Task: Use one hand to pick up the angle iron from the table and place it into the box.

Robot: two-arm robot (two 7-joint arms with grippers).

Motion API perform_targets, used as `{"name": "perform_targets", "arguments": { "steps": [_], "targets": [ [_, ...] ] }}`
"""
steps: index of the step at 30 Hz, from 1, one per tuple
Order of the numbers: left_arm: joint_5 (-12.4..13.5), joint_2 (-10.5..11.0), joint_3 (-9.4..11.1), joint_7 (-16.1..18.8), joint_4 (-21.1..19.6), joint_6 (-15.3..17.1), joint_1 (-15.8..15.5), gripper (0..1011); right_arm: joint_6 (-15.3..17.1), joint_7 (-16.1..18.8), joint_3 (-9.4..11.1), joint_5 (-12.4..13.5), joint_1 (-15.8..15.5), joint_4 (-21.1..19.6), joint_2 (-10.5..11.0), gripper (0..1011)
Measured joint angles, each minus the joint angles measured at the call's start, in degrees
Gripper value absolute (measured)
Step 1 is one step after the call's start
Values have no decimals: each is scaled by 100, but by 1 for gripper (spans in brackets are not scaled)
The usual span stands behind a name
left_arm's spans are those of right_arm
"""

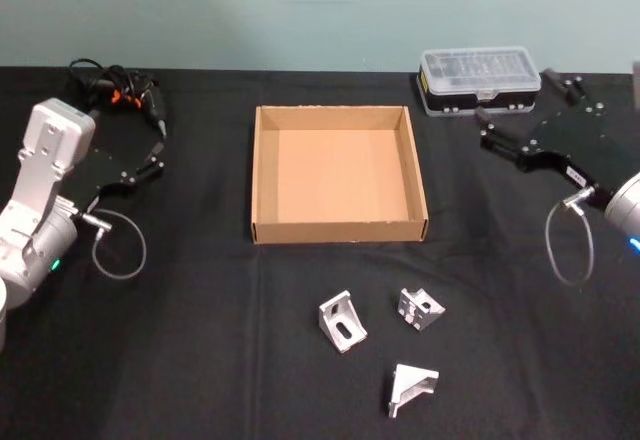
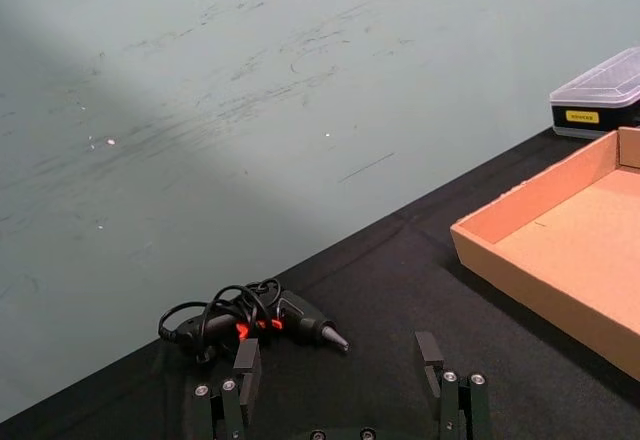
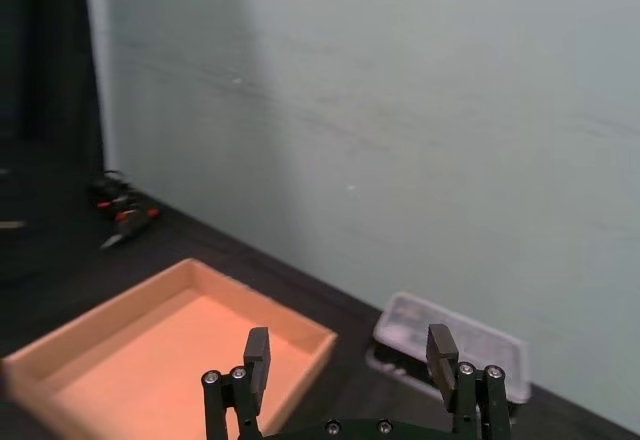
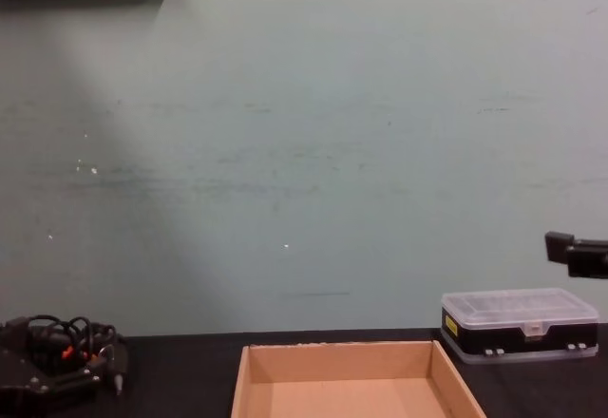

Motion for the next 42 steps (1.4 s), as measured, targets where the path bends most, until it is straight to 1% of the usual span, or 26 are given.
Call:
{"name": "perform_targets", "arguments": {
  "steps": [1, 2, 4, 5, 8, 9, 11, 15, 18, 25, 30, 42],
  "targets": [
    [0, 0, 0, 0, 0, 0, 0, 1000, 101, 55, 11, 42, -63, -120, 23, 1000],
    [0, 0, 0, 0, 0, 0, 0, 1000, 101, 55, 11, 42, -63, -120, 23, 1000],
    [0, 0, 0, 0, 0, 0, 0, 1000, 276, 188, 35, 139, -185, -309, 60, 1000],
    [0, 0, 0, 0, 0, 0, 0, 1000, 276, 188, 35, 139, -185, -309, 60, 1000],
    [0, 0, 0, 0, 0, 0, 0, 1000, 443, 326, 81, 296, -307, -456, 68, 1000],
    [0, 0, 0, 0, 0, 0, 0, 1000, 538, 429, 88, 360, -347, -507, 88, 1000],
    [0, 0, 0, 0, 0, 0, 0, 1000, 670, 580, 88, 440, -395, -563, 120, 1000],
    [0, 0, 0, 0, 0, 0, 0, 1000, 852, 768, 68, 521, -444, -608, 166, 1000],
    [0, 0, 0, 0, 0, 0, 0, 1000, 1082, 964, 46, 605, -510, -649, 202, 1000],
    [0, 0, 0, 0, 0, 0, 0, 1000, 1420, 1236, -34, 619, -594, -697, 285, 1000],
    [0, 0, 0, 0, 0, 0, 0, 1000, 1709, 1437, -162, 613, -609, -710, 376, 1000],
    [0, 0, 0, 0, 0, 0, 0, 1000, 2121, 1704, -397, 621, -518, -742, 546, 1000]
  ]
}}
